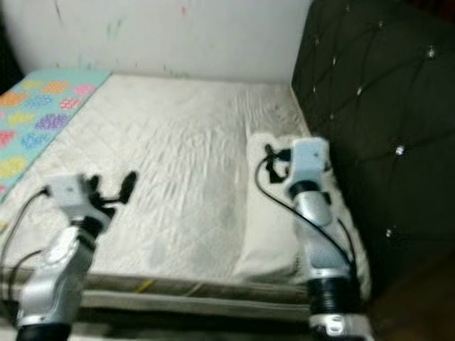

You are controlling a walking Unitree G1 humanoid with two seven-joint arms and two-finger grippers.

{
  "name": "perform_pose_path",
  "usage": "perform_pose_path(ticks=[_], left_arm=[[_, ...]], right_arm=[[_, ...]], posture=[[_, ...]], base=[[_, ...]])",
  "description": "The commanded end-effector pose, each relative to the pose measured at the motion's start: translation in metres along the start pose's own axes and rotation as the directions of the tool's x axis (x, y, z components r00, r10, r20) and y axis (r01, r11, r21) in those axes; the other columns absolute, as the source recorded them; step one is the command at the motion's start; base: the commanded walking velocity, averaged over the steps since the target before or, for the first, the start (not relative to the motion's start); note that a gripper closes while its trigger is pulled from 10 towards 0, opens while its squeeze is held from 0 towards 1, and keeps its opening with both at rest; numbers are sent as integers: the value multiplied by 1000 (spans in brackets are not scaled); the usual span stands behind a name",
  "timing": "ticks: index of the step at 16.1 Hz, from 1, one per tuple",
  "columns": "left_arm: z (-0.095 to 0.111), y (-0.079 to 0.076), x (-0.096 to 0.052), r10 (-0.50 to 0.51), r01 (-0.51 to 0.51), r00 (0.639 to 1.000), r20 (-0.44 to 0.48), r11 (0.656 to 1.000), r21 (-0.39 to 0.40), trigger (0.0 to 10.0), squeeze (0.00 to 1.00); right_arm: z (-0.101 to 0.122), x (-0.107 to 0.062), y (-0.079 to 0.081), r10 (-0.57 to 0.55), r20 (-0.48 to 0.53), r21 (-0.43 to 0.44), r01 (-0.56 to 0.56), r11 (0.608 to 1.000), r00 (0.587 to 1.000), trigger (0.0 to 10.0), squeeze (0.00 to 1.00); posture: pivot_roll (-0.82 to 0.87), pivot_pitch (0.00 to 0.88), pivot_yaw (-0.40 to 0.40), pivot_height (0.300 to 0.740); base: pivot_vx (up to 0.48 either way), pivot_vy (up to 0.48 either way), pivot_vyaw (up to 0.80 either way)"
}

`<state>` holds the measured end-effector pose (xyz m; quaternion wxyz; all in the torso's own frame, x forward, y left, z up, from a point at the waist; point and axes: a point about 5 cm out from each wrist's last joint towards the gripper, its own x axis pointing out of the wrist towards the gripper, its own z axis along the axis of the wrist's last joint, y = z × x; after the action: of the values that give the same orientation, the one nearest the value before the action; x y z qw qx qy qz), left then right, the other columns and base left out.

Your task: Clean up the room

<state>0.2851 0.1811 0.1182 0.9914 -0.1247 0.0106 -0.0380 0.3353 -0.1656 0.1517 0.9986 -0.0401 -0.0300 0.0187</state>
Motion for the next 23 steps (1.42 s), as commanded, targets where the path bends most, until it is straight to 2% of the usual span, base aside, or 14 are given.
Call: perform_pose_path(ticks=[1,3,4,12,16,17,20,23], left_arm=[[6,6,0,13,-14,1000,20,1000,12,10000,0],[7,6,-1,10,-11,999,31,1000,23,10000,0],[9,3,-3,-32,33,998,52,999,-16,10000,0],[9,-1,-5,-71,72,996,51,997,-24,10000,0],[6,-1,-3,-43,43,999,24,999,-20,10000,0],[3,1,-2,-14,14,1000,5,1000,-20,10000,0],[3,2,-2,-27,27,1000,11,999,-26,10000,0],[3,5,-3,-3,3,1000,4,1000,10,10000,0]], right_arm=[[7,2,5,12,29,3,-13,1000,999,10000,0],[7,2,6,21,30,-3,-21,1000,999,10000,0],[7,2,7,26,31,-7,-26,1000,999,10000,0],[7,2,9,42,37,-20,-41,999,998,10000,0],[7,3,7,32,37,-38,-31,999,999,10000,0],[6,3,7,34,37,-37,-32,999,999,10000,0],[6,3,7,35,36,-34,-33,999,999,10000,0],[5,0,4,51,33,-3,-51,999,998,10000,0]], posture=[[-160,0,-24,740],[-160,0,-25,740],[-160,0,-25,740],[-160,0,-26,740],[-160,0,-26,740],[-160,0,-26,740],[-160,0,-26,740],[-161,0,-28,740]], base=[[0,476,0],[0,441,0],[0,0,0],[472,0,0],[453,0,0],[0,0,0],[0,0,0],[0,476,0]])
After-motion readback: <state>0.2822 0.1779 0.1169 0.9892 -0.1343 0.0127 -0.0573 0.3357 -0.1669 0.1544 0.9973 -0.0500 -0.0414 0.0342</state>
